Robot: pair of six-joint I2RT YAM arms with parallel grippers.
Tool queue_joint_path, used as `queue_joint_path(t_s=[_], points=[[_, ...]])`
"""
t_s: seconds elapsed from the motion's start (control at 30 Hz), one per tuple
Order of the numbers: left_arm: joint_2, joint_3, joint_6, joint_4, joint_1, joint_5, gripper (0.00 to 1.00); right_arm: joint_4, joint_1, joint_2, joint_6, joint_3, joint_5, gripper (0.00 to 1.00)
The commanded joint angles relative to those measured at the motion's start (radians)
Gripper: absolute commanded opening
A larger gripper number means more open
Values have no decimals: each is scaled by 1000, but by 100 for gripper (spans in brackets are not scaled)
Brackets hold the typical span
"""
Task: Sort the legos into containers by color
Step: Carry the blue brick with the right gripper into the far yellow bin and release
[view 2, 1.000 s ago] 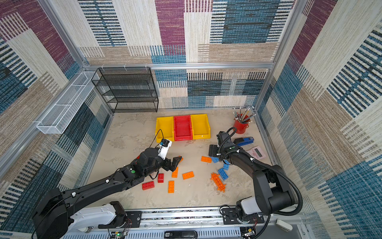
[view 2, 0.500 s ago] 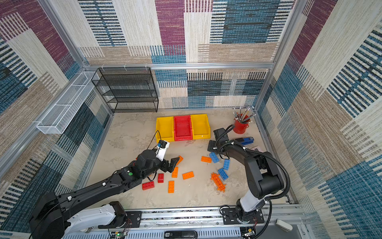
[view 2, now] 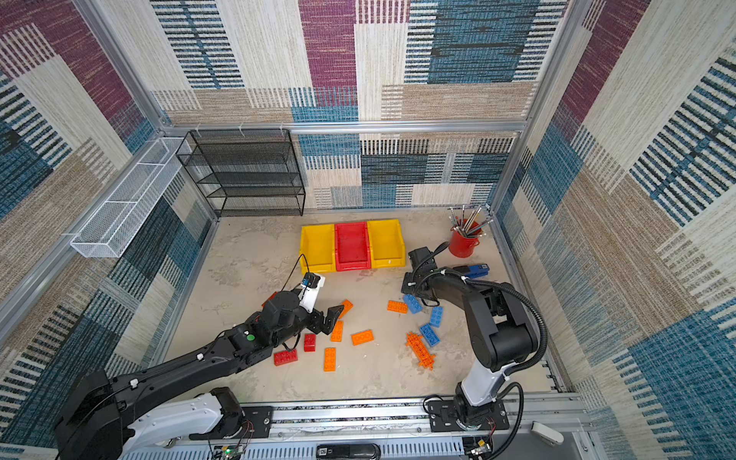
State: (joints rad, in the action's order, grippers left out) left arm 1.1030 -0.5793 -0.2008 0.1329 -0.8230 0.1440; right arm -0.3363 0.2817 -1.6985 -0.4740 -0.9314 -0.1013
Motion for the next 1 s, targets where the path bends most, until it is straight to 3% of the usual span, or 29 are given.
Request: queue_joint_path(t_s=[0.0,0.17,0.47,0.97], points=[[-8,2,26,34,-1,0,99,-17,3,-8,-3,-11,-30,67],[-11,-1,25,28,-1,5,99,-47,3,5,24,-37,-34,54],[13,-55,-17,-31,0,-4,99,-99,49,93,88,-205,-4,53],[70,-116,-37,-80,-1,68,99,-71,53,-279,187,-689,104,54]])
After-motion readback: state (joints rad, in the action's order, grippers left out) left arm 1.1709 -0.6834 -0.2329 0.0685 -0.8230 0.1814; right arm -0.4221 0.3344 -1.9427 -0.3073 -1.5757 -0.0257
